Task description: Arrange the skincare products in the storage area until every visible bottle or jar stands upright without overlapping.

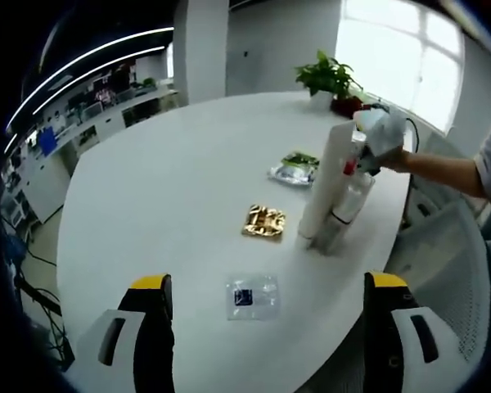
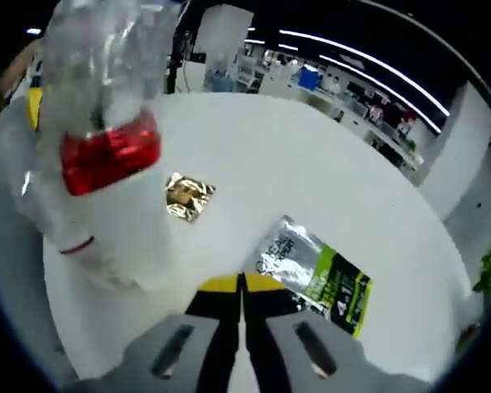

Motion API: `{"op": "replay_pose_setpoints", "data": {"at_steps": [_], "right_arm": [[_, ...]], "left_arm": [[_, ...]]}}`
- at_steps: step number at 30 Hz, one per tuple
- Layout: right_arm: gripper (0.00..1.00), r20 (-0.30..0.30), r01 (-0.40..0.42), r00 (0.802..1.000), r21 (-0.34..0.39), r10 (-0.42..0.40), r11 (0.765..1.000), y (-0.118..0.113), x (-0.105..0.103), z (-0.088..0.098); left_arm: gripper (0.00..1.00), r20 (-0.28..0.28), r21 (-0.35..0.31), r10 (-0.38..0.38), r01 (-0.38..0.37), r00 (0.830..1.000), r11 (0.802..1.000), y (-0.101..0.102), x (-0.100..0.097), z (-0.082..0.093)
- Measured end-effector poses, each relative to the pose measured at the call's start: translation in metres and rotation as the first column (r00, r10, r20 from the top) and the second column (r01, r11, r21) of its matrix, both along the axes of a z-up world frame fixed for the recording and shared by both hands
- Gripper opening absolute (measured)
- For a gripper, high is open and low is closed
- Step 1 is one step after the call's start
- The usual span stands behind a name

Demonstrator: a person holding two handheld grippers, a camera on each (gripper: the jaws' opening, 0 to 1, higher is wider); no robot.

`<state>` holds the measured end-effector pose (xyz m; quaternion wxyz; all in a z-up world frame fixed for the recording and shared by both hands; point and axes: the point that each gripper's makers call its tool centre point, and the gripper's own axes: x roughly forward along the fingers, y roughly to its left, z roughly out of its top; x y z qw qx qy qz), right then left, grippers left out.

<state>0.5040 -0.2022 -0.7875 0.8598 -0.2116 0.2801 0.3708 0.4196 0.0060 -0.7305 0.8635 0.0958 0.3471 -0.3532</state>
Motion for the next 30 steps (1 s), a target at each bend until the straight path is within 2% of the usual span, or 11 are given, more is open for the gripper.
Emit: {"op": "replay_pose_setpoints", "data": {"at_steps": [3, 4, 5, 10, 12, 13, 16, 20, 21, 24, 30], "right_arm": [[0.01, -0.037, 0.044, 0.999, 0.108, -0.04, 0.993, 0.001, 0.01, 0.011], [0.01, -0.041, 0.048, 0.998, 0.12, -0.043, 0.992, 0.0, 0.012, 0.011], [0.01, -0.07, 0.069, 0.996, 0.177, -0.057, 0.982, 0.002, 0.018, 0.016], [0.01, -0.125, 0.114, 0.989, 0.277, -0.082, 0.954, 0.004, 0.03, 0.03], [0.01, -0.128, 0.123, 0.988, 0.3, -0.088, 0.946, 0.004, 0.036, 0.035], [0.01, -0.137, 0.13, 0.986, 0.32, -0.09, 0.939, 0.005, 0.037, 0.037], [0.01, -0.165, 0.159, 0.981, 0.385, -0.102, 0.909, 0.008, 0.047, 0.045], [0.01, -0.188, 0.196, 0.974, 0.421, -0.126, 0.886, 0.014, 0.05, 0.053], [0.01, -0.206, 0.212, 0.97, 0.451, -0.13, 0.867, 0.016, 0.053, 0.057], [0.01, -0.224, 0.233, 0.965, 0.498, -0.136, 0.836, 0.019, 0.062, 0.066], [0.01, -0.207, 0.234, 0.968, 0.526, -0.144, 0.818, 0.025, 0.081, 0.078]], "left_arm": [[0.92, 0.004, 0.001, 0.004, -0.004, 1.0, 1.0, 0.0, 0.007, 0.0], [0.92, 0.0, 0.002, 0.002, -0.002, 1.0, 1.0, 0.0, 0.009, -0.001], [0.91, -0.002, 0.005, 0.002, -0.002, 1.0, 1.0, 0.0, 0.011, -0.001], [0.86, 0.015, 0.047, -0.017, 0.016, 1.0, 0.999, 0.003, 0.026, -0.003], [0.8, 0.032, 0.078, 0.03, -0.032, 0.999, 0.996, 0.011, 0.037, -0.004], [0.77, 0.037, 0.083, 0.028, -0.031, 0.999, 0.996, 0.013, 0.041, -0.004], [0.74, 0.055, 0.048, 0.054, -0.056, 0.997, 0.997, 0.013, 0.053, 0.0], [0.7, 0.072, 0.028, 0.049, -0.051, 0.996, 0.998, 0.009, 0.067, 0.005], [0.71, 0.068, 0.021, 0.037, -0.039, 0.997, 0.999, 0.005, 0.07, 0.005], [0.68, 0.075, -0.021, 0.004, -0.003, 0.997, 1.0, -0.007, 0.079, 0.009], [0.61, 0.097, -0.018, -0.036, 0.038, 0.995, 0.999, -0.018, 0.1, 0.012]]}}
